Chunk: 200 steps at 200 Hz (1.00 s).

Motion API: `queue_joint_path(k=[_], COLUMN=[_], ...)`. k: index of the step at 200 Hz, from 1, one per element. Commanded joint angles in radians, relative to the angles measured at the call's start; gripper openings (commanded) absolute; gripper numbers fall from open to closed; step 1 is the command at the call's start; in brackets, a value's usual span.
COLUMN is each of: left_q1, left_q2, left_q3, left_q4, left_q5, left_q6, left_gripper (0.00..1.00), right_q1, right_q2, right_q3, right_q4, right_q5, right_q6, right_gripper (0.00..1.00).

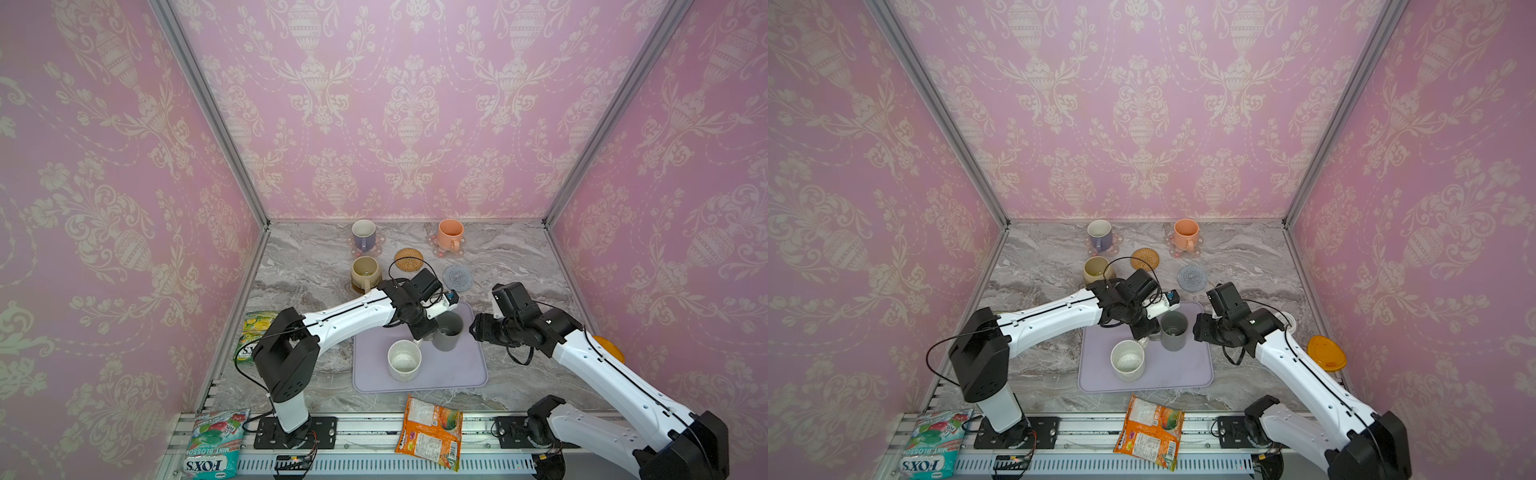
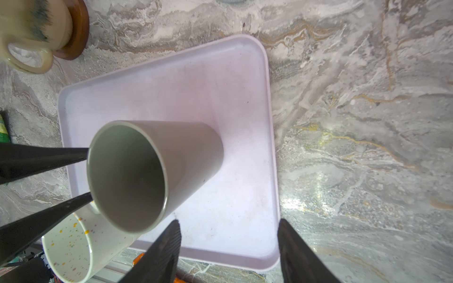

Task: Place cups on coasters
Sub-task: Move the cup to the tray, then rotate the cup on the tray.

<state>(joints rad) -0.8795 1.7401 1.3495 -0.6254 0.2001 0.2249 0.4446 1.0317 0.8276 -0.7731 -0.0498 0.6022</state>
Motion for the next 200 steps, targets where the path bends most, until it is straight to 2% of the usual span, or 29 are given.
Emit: queue_joint_path(k=[1,46,77,94,150,200], left_q1=[0.005,-0.012,-0.013,-0.013,-0.009,0.023], left_q2=[-0.045,-0.077,-0.077,-0.084,-0.024,0.047], left_q3=[-0.012,-0.047,-0.069,-0.091,-0.051,0.018], left_q4=[-0.037,-0.074,-0.083,-0.047,0.006,-0.03], left_q5=[0.031,0.093,0.11,0.117,0.078,0.007], left_q6=[-0.078,-0.151,-0.192,-0.21,-0.232,-0.262], left_gripper=[0.36,0.32,0.2,0.17,0.16,0.17], right_q1=[-0.017,-0.024,-0.034,-0.037,-0.045,-0.088], right_q2=[0.014,0.08,0.125,0.149,0.183,0.16], right_q3=[0.053,0.111,0.134,0.152,0.192,0.172], right_q4=[-0.01,0.025,0.061,0.079,0.095,0.082], right_q5=[0.018,0.016,0.014,0.005,0.013,0.004], right_q6=[-0.048,-0.077,-0.085,-0.087,-0.096,-0.11], right_gripper=[0.64,0.64,0.65,0.64,0.65,0.65])
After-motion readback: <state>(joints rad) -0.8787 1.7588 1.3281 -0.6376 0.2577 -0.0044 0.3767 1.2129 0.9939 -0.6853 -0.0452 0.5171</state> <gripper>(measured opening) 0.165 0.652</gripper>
